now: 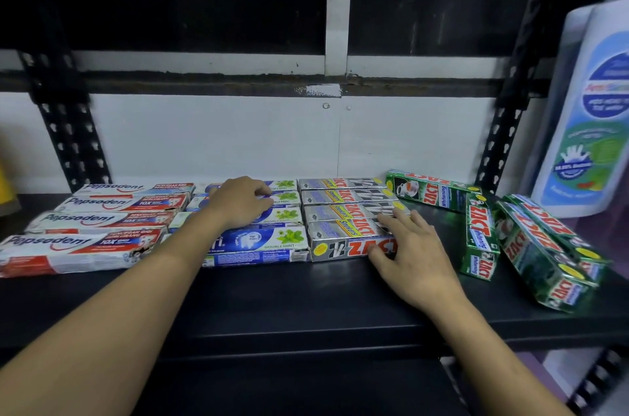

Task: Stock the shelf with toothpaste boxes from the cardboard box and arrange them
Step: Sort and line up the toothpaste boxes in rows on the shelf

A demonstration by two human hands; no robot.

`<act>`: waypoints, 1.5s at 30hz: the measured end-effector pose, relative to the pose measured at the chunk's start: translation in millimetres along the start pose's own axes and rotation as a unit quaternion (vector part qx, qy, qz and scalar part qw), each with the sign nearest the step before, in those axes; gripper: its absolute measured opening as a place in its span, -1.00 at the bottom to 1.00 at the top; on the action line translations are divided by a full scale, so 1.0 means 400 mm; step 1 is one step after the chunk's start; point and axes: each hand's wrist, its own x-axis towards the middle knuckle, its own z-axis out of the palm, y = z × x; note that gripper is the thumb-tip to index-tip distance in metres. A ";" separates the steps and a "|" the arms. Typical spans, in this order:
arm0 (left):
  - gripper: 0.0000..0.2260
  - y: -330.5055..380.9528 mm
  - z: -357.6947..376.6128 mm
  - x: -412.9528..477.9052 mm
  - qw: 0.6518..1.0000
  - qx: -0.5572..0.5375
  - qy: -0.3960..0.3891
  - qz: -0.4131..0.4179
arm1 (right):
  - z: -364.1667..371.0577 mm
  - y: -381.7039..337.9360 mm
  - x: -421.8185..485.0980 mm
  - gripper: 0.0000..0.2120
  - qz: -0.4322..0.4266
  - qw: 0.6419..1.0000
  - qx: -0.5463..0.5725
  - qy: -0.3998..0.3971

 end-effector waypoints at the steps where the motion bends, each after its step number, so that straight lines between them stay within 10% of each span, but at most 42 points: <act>1: -0.70 0.008 0.000 -0.004 1.000 0.002 0.007 0.004 | -0.001 -0.001 0.000 -0.43 -0.001 1.000 -0.003 -0.001; 12: -0.59 0.306 0.044 -0.154 0.985 -0.053 0.006 0.164 | -0.070 0.030 -0.056 -0.65 -0.075 0.978 -0.004 0.194; 22: -0.55 0.389 0.150 -0.207 0.965 0.122 -0.014 0.233 | -0.137 0.175 -0.113 -0.65 0.072 0.988 -0.128 0.040; 27: -0.56 0.384 0.155 -0.213 0.963 0.125 -0.004 0.237 | -0.139 0.174 -0.150 -0.87 0.029 0.992 -0.037 0.116; 37: -0.54 0.393 0.151 -0.201 0.969 0.106 -0.018 0.221 | -0.135 0.170 -0.255 -0.70 0.089 0.950 0.185 0.235; 45: -0.46 0.435 0.171 -0.174 0.970 0.104 -0.028 0.217 | -0.130 0.165 -0.290 -0.62 0.092 0.974 0.063 0.199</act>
